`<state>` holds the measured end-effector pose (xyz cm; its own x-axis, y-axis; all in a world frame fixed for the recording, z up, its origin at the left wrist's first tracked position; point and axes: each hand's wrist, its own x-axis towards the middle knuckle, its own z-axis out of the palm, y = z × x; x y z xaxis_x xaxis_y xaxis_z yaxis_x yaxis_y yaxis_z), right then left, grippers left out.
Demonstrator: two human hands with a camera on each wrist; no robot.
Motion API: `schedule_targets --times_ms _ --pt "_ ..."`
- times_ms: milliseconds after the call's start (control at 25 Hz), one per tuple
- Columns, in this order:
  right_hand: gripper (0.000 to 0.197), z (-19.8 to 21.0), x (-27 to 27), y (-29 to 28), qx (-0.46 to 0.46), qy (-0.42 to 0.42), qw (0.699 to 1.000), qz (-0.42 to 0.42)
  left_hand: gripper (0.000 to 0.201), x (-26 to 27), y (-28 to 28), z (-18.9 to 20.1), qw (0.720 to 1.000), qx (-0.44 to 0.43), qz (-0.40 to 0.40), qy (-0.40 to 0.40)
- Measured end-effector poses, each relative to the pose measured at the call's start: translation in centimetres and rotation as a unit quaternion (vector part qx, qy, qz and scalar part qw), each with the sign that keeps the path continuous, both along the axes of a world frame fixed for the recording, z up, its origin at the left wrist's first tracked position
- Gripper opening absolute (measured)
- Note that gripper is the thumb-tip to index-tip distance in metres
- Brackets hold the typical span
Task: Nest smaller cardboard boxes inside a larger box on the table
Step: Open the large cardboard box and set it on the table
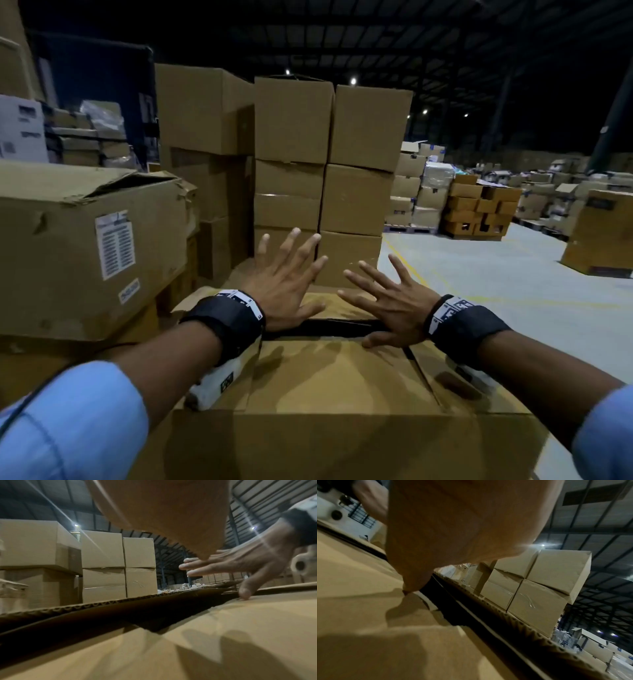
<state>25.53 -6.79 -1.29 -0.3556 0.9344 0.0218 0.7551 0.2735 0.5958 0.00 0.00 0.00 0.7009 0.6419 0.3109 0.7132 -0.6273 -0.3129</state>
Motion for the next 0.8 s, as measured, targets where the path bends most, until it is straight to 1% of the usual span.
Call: schedule_targets --times_ms 80,160,200,280,400,520,560,600,680,760,800 --pt "0.085 0.1 -0.4 0.9 0.002 -0.016 1.000 0.012 0.089 0.3 0.4 0.1 1.000 -0.012 -0.018 0.021" --pt "0.077 0.3 0.1 2.1 0.048 -0.024 0.998 0.037 0.090 0.7 0.9 0.4 0.998 0.008 -0.037 0.042" --pt "0.073 0.8 0.3 2.5 0.065 -0.015 0.997 0.033 0.091 1.0 1.2 0.5 0.998 0.018 -0.042 0.050" --pt "0.072 2.2 0.8 3.5 0.093 -0.001 0.996 -0.004 0.092 1.8 1.7 0.7 0.997 0.029 -0.043 0.055" --pt "0.080 3.6 1.0 5.0 0.125 0.026 0.991 -0.045 0.095 3.0 3.2 0.6 0.998 0.022 -0.024 0.047" --pt "0.069 3.5 1.0 6.4 0.138 0.048 0.987 -0.066 0.102 4.0 4.9 -0.1 0.999 -0.018 -0.004 0.037" --pt "0.068 3.4 1.1 6.8 0.141 0.059 0.985 -0.074 0.104 4.3 5.4 -0.2 0.999 -0.024 0.002 0.036" --pt "0.070 3.2 1.4 7.2 0.146 0.070 0.983 -0.082 0.105 4.6 6.0 -0.3 0.999 -0.025 0.009 0.039" --pt "0.079 2.7 1.8 7.9 0.147 0.091 0.979 -0.107 0.104 5.2 7.0 -0.7 0.998 -0.031 0.024 0.050" --pt "0.090 2.2 2.0 8.5 0.128 0.100 0.978 -0.128 0.102 5.8 8.2 -1.4 0.996 -0.050 0.043 0.063" --pt "0.092 1.8 2.2 8.9 0.119 0.100 0.979 -0.130 0.102 6.0 8.8 -1.8 0.995 -0.062 0.051 0.067"
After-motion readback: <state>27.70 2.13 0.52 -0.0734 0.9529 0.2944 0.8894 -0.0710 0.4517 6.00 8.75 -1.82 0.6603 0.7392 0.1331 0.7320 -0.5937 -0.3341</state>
